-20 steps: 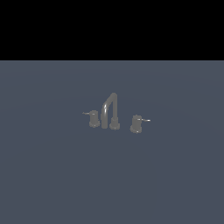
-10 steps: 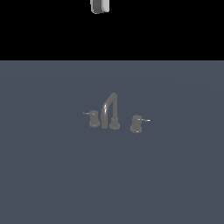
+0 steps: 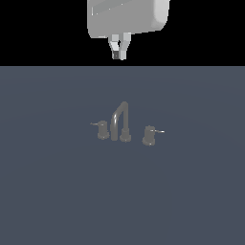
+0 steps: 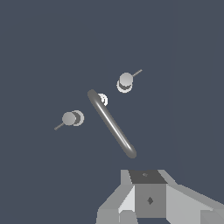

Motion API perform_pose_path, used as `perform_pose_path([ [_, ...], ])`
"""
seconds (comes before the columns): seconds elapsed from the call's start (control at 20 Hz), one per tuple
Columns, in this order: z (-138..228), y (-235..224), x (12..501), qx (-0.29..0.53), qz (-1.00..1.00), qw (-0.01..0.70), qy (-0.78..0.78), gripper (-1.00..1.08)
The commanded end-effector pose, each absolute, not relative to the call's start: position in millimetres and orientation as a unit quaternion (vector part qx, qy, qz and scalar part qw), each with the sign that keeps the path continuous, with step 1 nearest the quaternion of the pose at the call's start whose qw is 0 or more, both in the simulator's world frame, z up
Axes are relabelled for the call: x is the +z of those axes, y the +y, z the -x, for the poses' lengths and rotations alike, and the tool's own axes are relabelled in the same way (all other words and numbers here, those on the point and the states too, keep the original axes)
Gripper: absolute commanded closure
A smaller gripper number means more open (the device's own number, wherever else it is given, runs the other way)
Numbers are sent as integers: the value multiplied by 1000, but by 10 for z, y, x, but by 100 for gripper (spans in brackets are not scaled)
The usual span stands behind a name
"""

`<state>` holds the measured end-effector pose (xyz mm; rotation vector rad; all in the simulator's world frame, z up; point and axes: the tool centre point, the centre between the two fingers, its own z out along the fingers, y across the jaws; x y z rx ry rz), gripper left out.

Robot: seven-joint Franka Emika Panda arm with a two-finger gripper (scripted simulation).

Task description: Turn on the faucet by rotating a designated handle.

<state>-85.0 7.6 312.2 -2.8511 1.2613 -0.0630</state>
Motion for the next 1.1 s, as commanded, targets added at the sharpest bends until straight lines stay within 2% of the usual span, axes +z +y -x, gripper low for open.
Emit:
perform_pose_path([
  [0.0,725,24,2953,-19,900,12,435,108],
  [0.55,242,-312,2215,-13,829,8,559,108],
  [1.05,-125,-797,1456,-8,738,3,675,108],
])
